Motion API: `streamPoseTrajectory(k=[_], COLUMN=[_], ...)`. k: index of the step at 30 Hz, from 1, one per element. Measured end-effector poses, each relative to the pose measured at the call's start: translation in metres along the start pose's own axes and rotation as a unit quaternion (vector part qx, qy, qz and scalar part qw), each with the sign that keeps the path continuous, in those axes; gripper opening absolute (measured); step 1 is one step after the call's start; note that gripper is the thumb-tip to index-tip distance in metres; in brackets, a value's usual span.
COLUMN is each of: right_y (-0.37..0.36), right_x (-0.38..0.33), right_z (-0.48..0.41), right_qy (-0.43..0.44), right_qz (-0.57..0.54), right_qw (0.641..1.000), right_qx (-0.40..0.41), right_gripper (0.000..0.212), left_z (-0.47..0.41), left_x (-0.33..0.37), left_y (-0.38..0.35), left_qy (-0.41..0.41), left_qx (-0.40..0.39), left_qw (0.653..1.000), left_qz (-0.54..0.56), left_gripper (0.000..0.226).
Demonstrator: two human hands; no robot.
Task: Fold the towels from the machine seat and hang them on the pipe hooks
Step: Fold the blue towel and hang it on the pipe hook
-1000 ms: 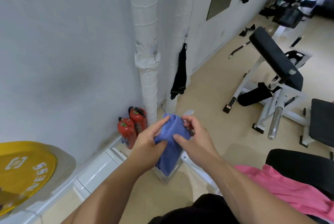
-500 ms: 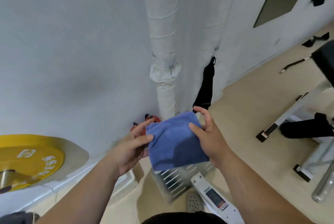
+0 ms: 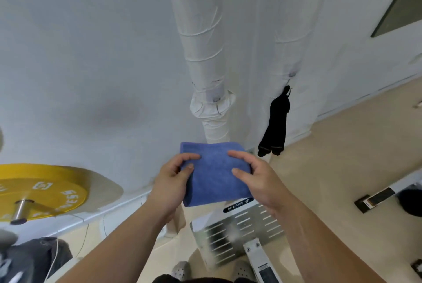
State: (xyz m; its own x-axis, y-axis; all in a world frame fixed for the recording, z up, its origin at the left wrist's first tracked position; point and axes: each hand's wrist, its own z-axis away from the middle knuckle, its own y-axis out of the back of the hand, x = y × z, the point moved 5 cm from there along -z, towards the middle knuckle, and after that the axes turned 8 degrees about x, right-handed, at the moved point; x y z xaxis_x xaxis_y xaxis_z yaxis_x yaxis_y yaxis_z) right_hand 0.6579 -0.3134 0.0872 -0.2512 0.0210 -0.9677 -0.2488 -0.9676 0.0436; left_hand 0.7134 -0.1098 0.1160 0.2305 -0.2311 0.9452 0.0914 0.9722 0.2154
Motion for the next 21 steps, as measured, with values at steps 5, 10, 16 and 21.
streamPoseTrajectory(k=[5,10,16,21], right_y=[0.008,0.011,0.013,0.018], right_x=[-0.008,-0.017,-0.03,-0.024], right_z=[-0.021,-0.051,-0.082,-0.116], right_qy=[0.03,0.064,0.15,0.186], right_qz=[0.034,0.151,0.351,0.385], right_qw=[0.999,0.986,0.924,0.904], right_qx=[-0.014,-0.006,0.027,-0.005], right_gripper=[0.069,0.089,0.06,0.044], left_z=[-0.016,-0.047,-0.086,-0.123], left_x=[-0.005,0.008,0.025,0.021], left_y=[-0.007,-0.019,-0.023,-0.028], left_qy=[-0.025,-0.147,-0.202,-0.218], left_qx=[-0.116,-0.101,-0.103,-0.122], left_qw=[0.983,0.927,0.901,0.89], left_qz=[-0.14,-0.33,-0.369,-0.382], left_gripper=[0.078,0.092,0.034,0.045])
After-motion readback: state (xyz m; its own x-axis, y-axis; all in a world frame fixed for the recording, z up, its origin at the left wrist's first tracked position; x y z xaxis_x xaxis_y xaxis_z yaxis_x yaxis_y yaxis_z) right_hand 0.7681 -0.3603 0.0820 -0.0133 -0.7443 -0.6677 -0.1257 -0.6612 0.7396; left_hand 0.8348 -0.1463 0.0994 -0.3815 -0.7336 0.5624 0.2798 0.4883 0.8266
